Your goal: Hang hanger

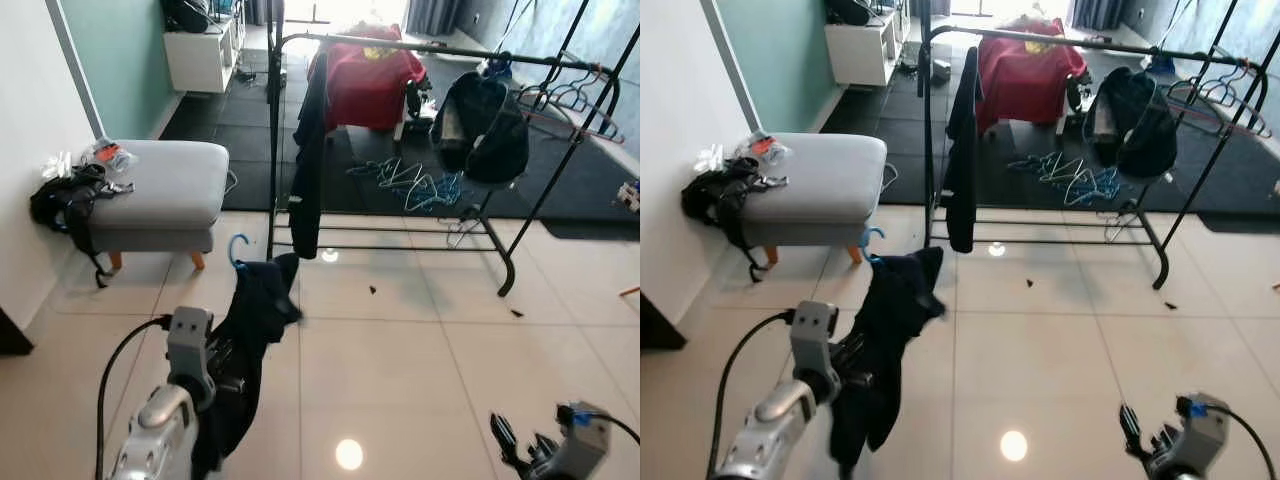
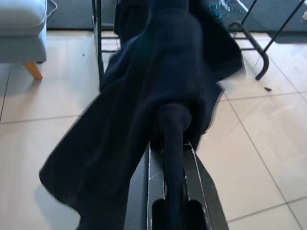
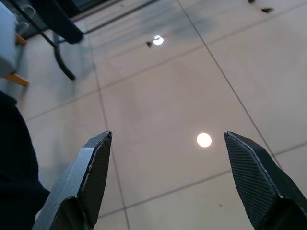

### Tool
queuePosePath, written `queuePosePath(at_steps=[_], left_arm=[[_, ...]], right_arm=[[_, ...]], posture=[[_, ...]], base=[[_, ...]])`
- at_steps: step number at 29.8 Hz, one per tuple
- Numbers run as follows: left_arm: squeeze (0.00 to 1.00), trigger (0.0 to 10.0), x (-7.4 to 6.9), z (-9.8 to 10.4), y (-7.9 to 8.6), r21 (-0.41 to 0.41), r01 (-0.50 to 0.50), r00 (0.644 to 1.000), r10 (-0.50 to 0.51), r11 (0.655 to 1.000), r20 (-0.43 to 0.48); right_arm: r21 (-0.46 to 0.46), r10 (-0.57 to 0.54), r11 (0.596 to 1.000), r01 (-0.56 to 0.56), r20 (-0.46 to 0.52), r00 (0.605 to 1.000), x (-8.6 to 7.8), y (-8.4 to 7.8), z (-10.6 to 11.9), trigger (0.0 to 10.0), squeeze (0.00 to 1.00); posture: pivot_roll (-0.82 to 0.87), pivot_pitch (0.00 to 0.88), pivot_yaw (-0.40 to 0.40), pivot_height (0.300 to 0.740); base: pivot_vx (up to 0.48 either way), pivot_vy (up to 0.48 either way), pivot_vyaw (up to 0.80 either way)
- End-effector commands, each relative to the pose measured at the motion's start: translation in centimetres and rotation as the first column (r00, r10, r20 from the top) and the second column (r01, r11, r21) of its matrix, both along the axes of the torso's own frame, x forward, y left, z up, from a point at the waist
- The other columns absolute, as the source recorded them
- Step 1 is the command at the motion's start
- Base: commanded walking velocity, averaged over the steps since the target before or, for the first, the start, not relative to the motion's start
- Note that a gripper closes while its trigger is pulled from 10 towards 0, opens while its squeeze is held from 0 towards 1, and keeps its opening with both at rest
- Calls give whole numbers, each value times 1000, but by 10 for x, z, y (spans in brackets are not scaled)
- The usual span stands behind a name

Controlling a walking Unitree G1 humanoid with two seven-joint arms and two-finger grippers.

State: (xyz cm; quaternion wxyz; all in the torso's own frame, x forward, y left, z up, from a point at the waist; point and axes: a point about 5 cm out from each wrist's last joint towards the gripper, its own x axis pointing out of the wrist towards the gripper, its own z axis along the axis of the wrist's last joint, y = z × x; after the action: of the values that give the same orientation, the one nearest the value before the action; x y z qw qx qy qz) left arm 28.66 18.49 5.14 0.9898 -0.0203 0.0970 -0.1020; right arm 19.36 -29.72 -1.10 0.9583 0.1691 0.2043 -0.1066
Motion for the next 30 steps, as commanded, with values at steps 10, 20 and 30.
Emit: queuePosePath(at_steps=[10,20,30], left_arm=[[0,10000,10,14,-4,-9,26,998,-26,1000,62],[0,10000,22,71,-33,-48,201,946,-181,978,268],[0,10000,19,119,-75,16,379,842,-352,925,407]], right_arm=[[-5,-11,1000,11,-26,1000,-9,-5,-8,10000,0],[-11,-8,1000,7,-15,1000,-7,-6,-7,10000,0],[-11,-8,1000,7,-20,1000,-8,-8,-9,10000,0]], posture=[[-56,63,-70,740],[-58,72,-70,740],[-59,78,-64,740]], base=[[0,0,0],[331,0,0],[375,0,0]])
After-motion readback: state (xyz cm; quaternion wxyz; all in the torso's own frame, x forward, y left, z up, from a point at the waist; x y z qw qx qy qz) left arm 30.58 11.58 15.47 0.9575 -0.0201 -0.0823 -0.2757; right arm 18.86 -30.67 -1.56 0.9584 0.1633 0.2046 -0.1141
